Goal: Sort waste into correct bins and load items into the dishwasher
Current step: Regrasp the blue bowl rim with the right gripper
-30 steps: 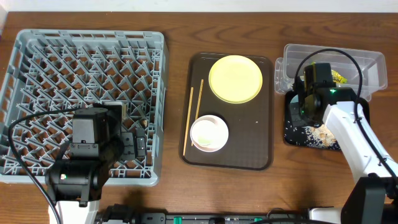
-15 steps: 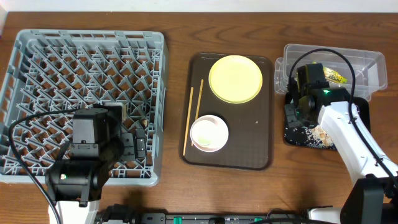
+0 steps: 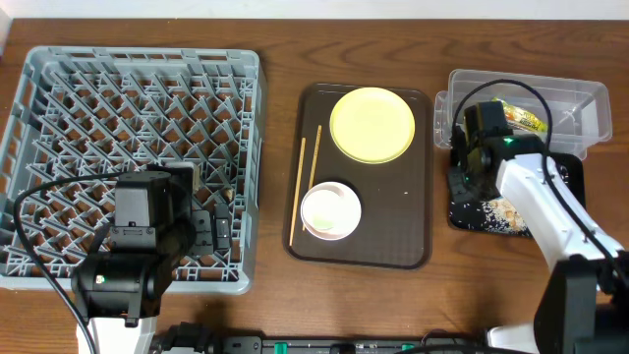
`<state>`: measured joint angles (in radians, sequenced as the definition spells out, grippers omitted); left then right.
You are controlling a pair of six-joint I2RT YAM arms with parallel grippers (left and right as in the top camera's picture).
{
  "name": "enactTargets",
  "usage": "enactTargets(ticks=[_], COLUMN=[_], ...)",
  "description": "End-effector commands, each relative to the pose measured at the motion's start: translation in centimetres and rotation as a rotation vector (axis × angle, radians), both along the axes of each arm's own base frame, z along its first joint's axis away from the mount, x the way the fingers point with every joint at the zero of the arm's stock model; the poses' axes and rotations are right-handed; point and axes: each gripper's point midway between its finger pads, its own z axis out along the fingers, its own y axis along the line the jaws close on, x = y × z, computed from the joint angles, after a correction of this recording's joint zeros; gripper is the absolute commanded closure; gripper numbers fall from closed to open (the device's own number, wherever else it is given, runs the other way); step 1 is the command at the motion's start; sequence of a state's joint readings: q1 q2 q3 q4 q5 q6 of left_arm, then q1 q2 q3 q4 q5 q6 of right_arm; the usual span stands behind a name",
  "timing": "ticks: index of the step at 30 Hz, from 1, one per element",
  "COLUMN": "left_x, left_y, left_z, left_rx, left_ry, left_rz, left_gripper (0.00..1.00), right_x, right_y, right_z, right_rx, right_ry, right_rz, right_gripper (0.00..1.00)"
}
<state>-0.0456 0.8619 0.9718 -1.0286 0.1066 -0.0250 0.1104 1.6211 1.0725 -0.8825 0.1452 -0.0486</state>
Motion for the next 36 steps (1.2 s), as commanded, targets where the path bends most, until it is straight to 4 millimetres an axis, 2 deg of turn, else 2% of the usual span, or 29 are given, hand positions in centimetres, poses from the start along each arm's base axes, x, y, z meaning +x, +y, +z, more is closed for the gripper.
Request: enactTargets(ticks=[1,7,11,21,31,33,36], left_x=[0.2,0.2,0.2,0.2,0.0,0.0,0.0], left_y=[-0.1,-0.1,-0.1,-0.1,-0.1,-0.1,-0.1], left_z=[0.7,0.7,0.7,0.7,0.6,0.6,0.6], left_rx=[-0.013,-0.013,-0.013,-0.013,-0.013,-0.013,-0.013], left_ry=[-0.017,-0.017,-0.017,-0.017,-0.010,-0.010,-0.010], left_rz=[-0.001,0.000,-0.001,-0.001,-0.001,-0.001,-0.001], left_gripper=[0.05,0.05,0.05,0.05,0.05,0.05,0.05], right_x=[0.1,0.2,0.6,1.3,0.7,0.5,0.6], right_y=[0.1,-0.7,-0.8,-0.7,-0.8,-0.8,-0.8], right_z=[-0.8,-2.2,-2.2,-2.2,-3.1,-3.5,-3.5], right_rx=[-0.017,-0.065,-0.071,-0.069,-0.070,-0.070,-0.070], right_ry=[0.029,0.060,0.042,0.018,0.028,0.030,0.024], right_rz=[0.017,0.010,-0.001,-0.002,-0.001,-0.002,-0.003], right_gripper=[0.76,0.79,0.82,0.80,0.81,0.82,0.91])
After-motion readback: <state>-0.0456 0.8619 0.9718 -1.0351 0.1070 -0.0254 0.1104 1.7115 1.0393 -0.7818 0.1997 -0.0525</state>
